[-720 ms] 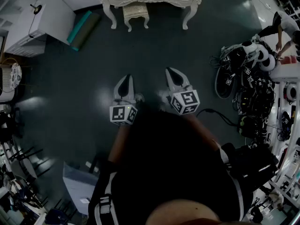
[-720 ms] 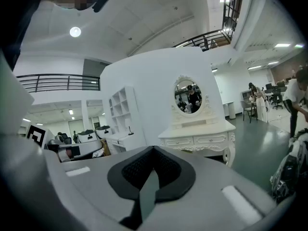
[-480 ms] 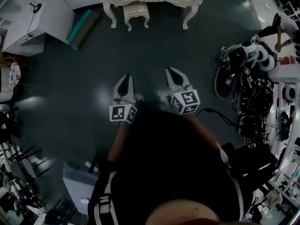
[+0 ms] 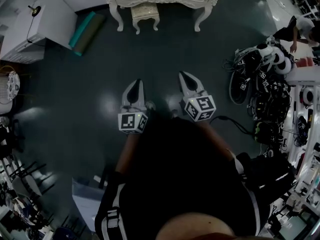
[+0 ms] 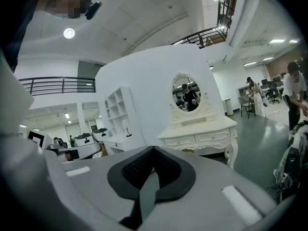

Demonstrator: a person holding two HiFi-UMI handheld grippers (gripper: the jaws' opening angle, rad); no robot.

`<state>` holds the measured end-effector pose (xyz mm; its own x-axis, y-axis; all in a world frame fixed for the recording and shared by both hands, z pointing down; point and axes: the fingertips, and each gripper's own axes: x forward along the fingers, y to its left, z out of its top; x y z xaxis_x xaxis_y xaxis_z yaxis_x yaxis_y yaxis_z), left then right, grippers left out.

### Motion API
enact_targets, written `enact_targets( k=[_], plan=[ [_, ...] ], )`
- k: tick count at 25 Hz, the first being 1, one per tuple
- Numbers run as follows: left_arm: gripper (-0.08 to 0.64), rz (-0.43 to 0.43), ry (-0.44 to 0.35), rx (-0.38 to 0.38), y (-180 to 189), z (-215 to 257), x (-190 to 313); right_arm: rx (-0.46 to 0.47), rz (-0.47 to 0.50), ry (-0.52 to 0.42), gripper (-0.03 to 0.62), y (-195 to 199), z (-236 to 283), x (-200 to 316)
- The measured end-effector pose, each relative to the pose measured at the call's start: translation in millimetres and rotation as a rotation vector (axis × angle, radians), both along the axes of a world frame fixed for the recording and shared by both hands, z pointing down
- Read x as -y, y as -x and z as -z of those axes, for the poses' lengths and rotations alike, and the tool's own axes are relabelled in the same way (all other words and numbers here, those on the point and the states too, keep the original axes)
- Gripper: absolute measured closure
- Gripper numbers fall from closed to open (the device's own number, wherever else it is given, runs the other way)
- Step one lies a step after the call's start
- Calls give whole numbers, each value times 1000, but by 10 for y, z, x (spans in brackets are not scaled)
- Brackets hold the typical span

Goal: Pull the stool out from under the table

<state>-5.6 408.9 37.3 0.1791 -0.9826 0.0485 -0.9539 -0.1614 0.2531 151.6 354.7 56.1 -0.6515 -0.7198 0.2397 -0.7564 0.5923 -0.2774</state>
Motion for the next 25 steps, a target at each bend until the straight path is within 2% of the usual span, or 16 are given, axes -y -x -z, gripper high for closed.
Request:
enact_targets(
  k=[6,10,16,20,25],
  plan=[
    [551,-39,5,-9,298,-75,94,-14,-38,-17,594,259,28,148],
    [551,-58,-18,-3,506,-41,254,-13,-50,-29,594,433,43,249],
    [551,-20,-12,-9,691,-58,429,-21,-41,-25,594,568,21,334],
    [551,12,2,-5,757,-112,709,-19,-45,-21,594,609,-21,623],
    [551,7,-2,-11,750,-97,1129,-5,-41,-22,594,677,-26,1085]
  ],
)
